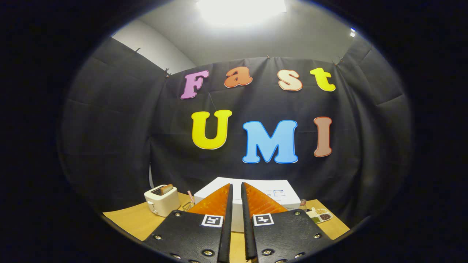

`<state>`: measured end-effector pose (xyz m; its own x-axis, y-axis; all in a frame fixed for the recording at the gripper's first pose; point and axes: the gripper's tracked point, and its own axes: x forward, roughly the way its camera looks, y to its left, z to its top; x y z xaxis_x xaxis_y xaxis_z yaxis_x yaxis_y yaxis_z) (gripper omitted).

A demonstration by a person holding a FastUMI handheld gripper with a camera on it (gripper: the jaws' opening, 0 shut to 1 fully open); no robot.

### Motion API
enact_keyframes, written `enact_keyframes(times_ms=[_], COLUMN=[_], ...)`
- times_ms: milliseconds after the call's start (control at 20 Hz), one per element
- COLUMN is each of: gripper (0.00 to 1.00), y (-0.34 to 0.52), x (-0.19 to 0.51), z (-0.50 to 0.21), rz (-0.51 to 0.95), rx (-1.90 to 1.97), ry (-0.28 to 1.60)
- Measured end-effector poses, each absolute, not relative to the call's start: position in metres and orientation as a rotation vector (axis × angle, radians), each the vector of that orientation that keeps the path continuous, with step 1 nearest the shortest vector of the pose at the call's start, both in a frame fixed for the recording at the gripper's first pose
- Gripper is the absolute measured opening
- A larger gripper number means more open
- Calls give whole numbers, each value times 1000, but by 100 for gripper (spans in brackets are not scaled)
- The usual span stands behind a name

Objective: Open the microwave, put the food inside, and close the microwave door.

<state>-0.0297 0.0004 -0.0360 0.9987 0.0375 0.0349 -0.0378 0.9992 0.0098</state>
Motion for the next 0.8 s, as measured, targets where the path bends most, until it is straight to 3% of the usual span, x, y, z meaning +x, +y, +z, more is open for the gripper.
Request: enact_keyframes(times_ms=[150,200,250,300,400,500,800], gripper=[21,28,42,70,90,94,92], y=[-6,-7,-9,-6,6,22,35], x=[-35,-38,-40,-43,-49,-52,-67], z=[-14,-9,-7,-8,-5,-1,28], rz=[-4,-19,-46,-50,-34,6,-8], rx=[4,12,15,9,-19,-68,-130], ry=[-92,-110,-109,-106,-110,-118,-221])
